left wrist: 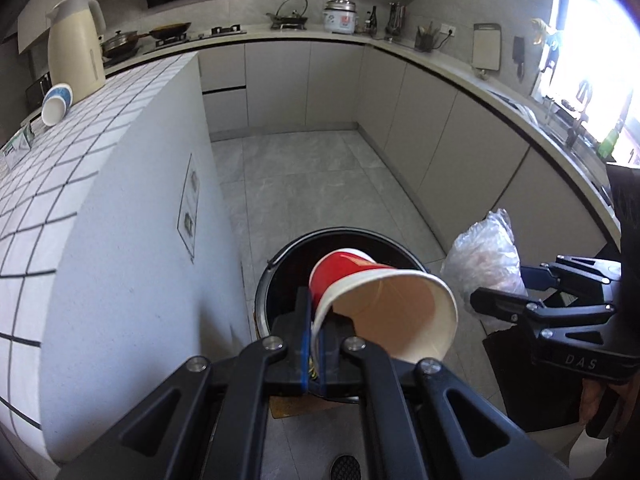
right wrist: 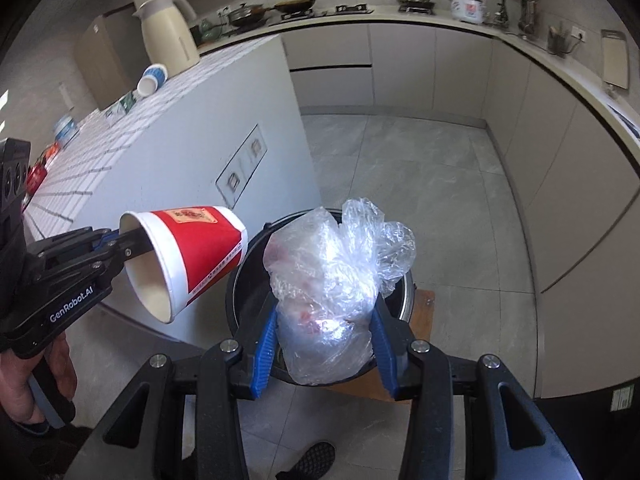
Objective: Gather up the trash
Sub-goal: 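Carry the red paper cup and plastic bag over the bin and release both, then move both open grippers back over the island toward the milk carton and blue cup, then grasp the green-and-white milk carton with the left gripper while the right gripper grasps the blue paper cup, then lift the milk carton and blue cup and carry both toward the black bin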
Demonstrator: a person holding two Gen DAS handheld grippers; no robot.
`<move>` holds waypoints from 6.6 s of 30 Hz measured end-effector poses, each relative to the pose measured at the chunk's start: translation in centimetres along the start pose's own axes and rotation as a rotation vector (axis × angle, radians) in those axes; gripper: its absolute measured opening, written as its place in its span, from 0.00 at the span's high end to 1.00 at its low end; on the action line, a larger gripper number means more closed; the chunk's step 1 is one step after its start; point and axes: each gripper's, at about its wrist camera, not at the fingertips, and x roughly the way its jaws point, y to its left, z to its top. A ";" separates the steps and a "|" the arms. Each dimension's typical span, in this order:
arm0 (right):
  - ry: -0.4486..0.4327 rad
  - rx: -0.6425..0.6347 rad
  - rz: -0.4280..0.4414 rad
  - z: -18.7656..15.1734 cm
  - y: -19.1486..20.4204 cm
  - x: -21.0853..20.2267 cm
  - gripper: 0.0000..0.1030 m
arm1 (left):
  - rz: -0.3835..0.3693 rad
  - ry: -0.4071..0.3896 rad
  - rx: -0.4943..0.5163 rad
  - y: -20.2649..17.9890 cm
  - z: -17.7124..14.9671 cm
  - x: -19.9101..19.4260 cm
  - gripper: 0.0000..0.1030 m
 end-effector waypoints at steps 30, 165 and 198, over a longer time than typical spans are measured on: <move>0.081 0.059 -0.191 2.1 -8.0 6.2 0.00 | 0.103 0.014 -0.015 -1.7 2.0 2.9 0.03; -0.031 -0.097 0.101 43.9 39.3 29.7 0.42 | 0.276 -0.079 -0.306 52.6 17.7 2.3 0.46; -0.110 0.022 -0.052 22.7 40.0 9.2 0.42 | 0.098 -0.141 -0.066 39.1 6.4 -12.5 0.46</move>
